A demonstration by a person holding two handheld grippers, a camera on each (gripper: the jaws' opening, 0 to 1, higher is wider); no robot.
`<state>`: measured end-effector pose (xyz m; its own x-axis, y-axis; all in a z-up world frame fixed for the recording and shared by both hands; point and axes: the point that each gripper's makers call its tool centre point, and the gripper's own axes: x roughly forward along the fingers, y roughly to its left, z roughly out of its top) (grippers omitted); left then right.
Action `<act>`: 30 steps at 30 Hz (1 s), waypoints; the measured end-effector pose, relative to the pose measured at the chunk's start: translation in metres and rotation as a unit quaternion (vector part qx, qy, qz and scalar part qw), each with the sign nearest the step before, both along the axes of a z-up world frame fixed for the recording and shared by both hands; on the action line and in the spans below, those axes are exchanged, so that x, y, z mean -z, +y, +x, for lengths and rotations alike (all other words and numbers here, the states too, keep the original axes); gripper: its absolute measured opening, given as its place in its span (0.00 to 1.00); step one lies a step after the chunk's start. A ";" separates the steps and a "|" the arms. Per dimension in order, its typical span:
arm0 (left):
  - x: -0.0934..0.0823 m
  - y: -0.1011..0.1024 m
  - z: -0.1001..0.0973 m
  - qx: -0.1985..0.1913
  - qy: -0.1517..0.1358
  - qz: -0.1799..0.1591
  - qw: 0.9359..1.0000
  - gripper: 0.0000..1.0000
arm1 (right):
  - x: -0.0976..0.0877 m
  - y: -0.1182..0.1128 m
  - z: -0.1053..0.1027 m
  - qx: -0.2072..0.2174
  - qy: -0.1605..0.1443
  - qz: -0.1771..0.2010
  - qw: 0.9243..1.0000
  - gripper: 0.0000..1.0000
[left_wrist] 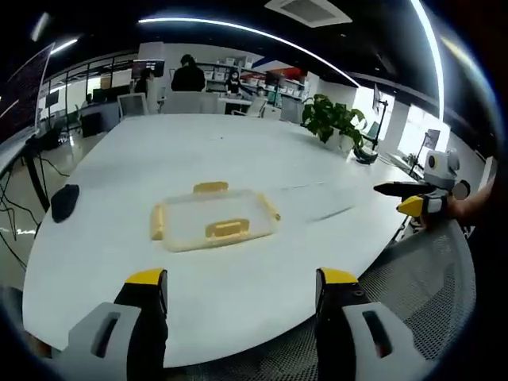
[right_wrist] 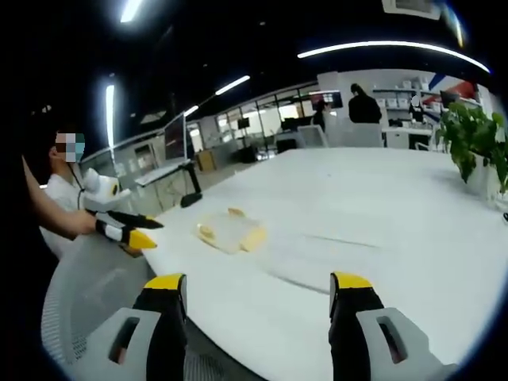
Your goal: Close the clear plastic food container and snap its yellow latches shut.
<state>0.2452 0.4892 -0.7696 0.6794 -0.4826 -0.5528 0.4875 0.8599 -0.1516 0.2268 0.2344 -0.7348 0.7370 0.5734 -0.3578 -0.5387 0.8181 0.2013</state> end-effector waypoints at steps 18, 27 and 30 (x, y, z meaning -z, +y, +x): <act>0.001 0.005 0.000 -0.009 0.000 0.007 1.000 0.84 | 0.003 0.000 0.000 -0.002 0.006 0.001 1.000 0.74; 0.011 0.013 0.002 -0.016 0.028 0.036 0.999 0.85 | -0.004 0.002 0.002 -0.007 -0.005 -0.008 1.000 0.73; 0.007 0.013 0.003 -0.016 0.022 0.028 0.999 0.86 | -0.007 0.009 0.000 -0.020 -0.009 -0.007 1.000 0.73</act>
<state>0.2484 0.5024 -0.7766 0.6681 -0.4285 -0.6083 0.4534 0.8827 -0.1237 0.2268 0.2430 -0.7281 0.7197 0.5978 -0.3531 -0.5748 0.7982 0.1799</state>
